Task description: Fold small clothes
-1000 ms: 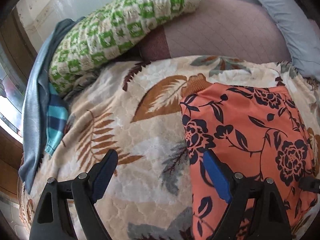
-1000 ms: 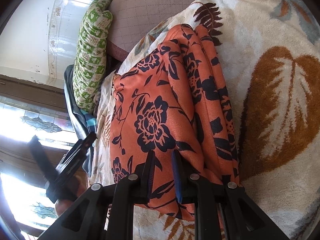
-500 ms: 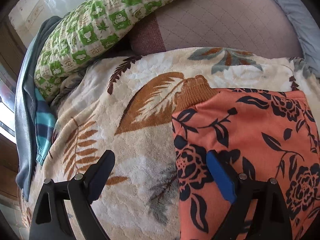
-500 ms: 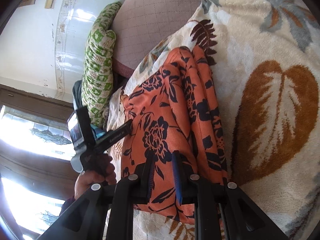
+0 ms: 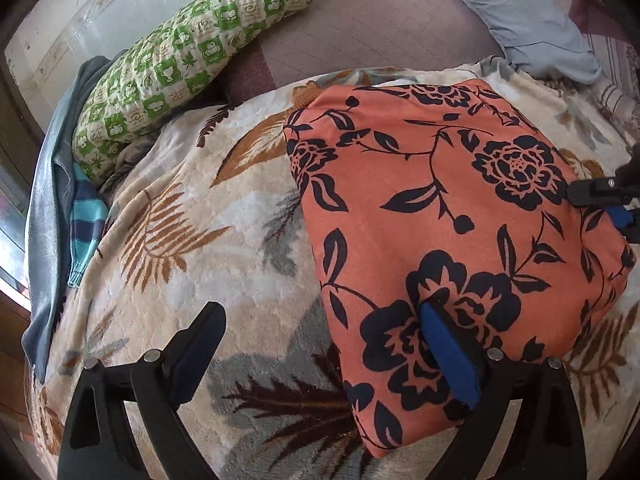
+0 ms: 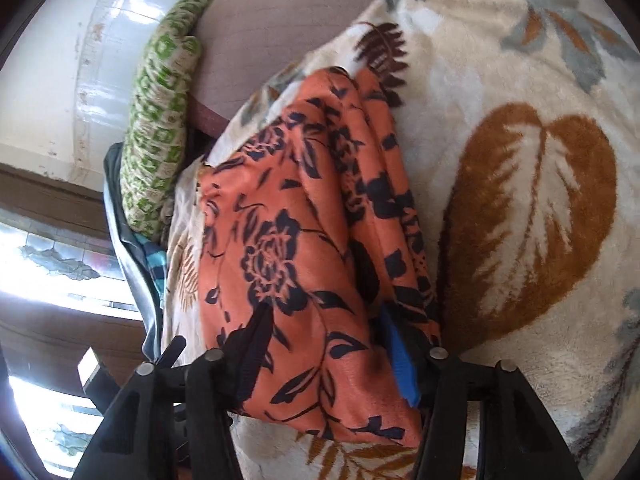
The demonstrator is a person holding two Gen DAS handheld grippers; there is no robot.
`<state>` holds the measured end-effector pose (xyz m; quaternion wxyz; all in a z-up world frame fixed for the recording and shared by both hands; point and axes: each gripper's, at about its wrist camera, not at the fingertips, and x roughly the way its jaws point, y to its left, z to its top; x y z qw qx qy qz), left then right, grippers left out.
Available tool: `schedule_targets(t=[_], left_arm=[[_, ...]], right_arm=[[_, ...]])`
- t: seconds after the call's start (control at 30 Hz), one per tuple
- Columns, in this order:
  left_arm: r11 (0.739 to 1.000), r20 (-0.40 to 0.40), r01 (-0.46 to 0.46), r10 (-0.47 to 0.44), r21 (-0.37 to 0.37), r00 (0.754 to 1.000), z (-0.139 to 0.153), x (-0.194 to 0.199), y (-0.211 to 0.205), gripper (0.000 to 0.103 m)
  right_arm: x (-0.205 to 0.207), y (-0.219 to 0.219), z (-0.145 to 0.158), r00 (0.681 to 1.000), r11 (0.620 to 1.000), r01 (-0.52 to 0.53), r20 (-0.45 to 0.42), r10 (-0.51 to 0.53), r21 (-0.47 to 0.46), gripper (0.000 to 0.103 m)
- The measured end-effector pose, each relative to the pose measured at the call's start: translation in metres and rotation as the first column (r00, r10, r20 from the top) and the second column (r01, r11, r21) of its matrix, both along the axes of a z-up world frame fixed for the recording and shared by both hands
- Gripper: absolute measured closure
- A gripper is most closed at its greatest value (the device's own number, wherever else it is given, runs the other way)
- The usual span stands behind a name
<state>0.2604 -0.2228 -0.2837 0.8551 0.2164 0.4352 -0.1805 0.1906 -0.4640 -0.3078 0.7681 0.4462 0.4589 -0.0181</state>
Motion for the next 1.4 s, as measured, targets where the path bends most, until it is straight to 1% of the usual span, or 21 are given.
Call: schedule_targets(t=[0.03,0.07,0.2,0.27,0.33,0.4,0.5,0.6,0.63,0.67,0.73,0.77,0.8,0.83,0.9,0.97,1.03,1.13,1.23,1.3,1.4], left_arm=[[1.0,-0.025,-0.007,0.007,0.003,1.0,0.003,0.005,-0.001,0.005],[1.0,-0.031,-0.005,0.006,0.006,1.0,0.008,0.007,-0.003,0.005],[0.999,0.064,0.048,-0.049,0.014,0.997,0.03,0.009,-0.021,0.005],[0.998,0.078,0.064,-0.066,0.029,0.995,0.034,0.017,-0.034,0.005],[0.997,0.087,0.042,-0.047,0.058,0.995,0.032,0.032,-0.044,0.005],[0.997,0.067,-0.006,0.0,0.082,0.998,0.022,0.052,-0.047,0.005],[0.996,-0.04,-0.009,0.013,0.089,0.999,-0.005,0.072,-0.049,0.003],[0.998,-0.045,-0.014,0.017,0.059,0.999,0.006,0.072,-0.043,0.002],[0.999,-0.052,-0.009,0.01,0.037,0.999,0.011,0.071,-0.037,0.002],[1.0,-0.05,-0.019,0.019,0.01,0.999,0.016,0.068,-0.029,0.002],[0.996,-0.058,-0.067,0.063,-0.055,0.996,0.023,0.065,-0.006,0.002],[0.992,-0.084,-0.092,0.085,-0.083,0.993,0.023,0.065,0.005,0.002],[0.988,-0.125,-0.116,0.102,-0.107,0.987,0.022,0.066,0.016,0.002],[0.982,-0.175,-0.136,0.112,-0.133,0.978,0.018,0.067,0.026,0.002],[0.964,-0.265,-0.174,0.118,-0.201,0.957,0.011,0.067,0.043,0.002],[0.941,-0.325,-0.22,0.131,-0.256,0.937,0.006,0.069,0.052,0.002],[0.925,-0.371,-0.248,0.131,-0.289,0.919,0.0,0.073,0.053,0.002],[0.908,-0.443,-0.25,0.082,-0.337,0.893,-0.011,0.079,0.043,0.002],[0.9,-0.479,-0.262,0.069,-0.349,0.875,-0.022,0.084,0.033,0.002],[0.894,-0.464,-0.266,0.076,-0.36,0.882,-0.022,0.081,0.031,0.002],[0.905,-0.449,-0.215,0.031,-0.366,0.893,-0.022,0.073,0.018,0.002]], right_arm=[[-0.002,-0.004,0.0,1.0,1.0,0.008,0.004,-0.008,0.02,0.066],[-0.005,-0.007,0.0,1.0,0.999,0.013,0.019,-0.014,0.042,0.066],[-0.012,-0.022,0.0,0.996,0.993,0.056,0.063,-0.063,0.104,0.066],[-0.015,-0.028,0.004,0.992,0.991,0.084,0.086,-0.093,0.104,0.066],[-0.02,-0.035,0.008,0.986,0.988,0.114,0.107,-0.125,0.103,0.065],[-0.026,-0.043,0.011,0.979,0.983,0.157,0.112,-0.168,0.097,0.065],[-0.031,-0.055,0.007,0.975,0.975,0.2,0.08,-0.208,0.094,0.063],[-0.026,-0.053,-0.004,0.983,0.975,0.174,0.041,-0.181,0.137,0.062],[-0.024,-0.05,-0.004,0.985,0.977,0.161,0.042,-0.168,0.142,0.048],[-0.022,-0.047,-0.003,0.986,0.979,0.151,0.052,-0.159,0.138,0.042],[-0.021,-0.043,0.004,0.986,0.983,0.138,0.08,-0.149,0.121,0.039],[-0.021,-0.041,0.006,0.985,0.984,0.134,0.09,-0.145,0.118,0.038],[-0.02,-0.04,0.007,0.985,0.985,0.132,0.094,-0.143,0.113,0.033],[-0.02,-0.038,0.007,0.986,0.985,0.132,0.088,-0.142,0.106,0.032],[-0.018,-0.037,0.003,0.988,0.986,0.131,0.069,-0.139,0.106,0.032],[-0.015,-0.035,-0.003,0.989,0.986,0.131,0.051,-0.137,0.107,0.032],[-0.012,-0.032,-0.006,0.991,0.988,0.125,0.041,-0.129,0.095,0.032],[-0.007,-0.026,-0.013,0.993,0.99,0.111,0.038,-0.115,0.092,0.032],[-0.002,-0.023,-0.022,0.994,0.987,0.103,0.031,-0.108,0.124,0.032],[-0.001,-0.022,-0.021,0.994,0.988,0.102,0.036,-0.107,0.116,0.032],[0.001,-0.02,-0.019,0.994,0.989,0.088,0.05,-0.094,0.115,0.031]])
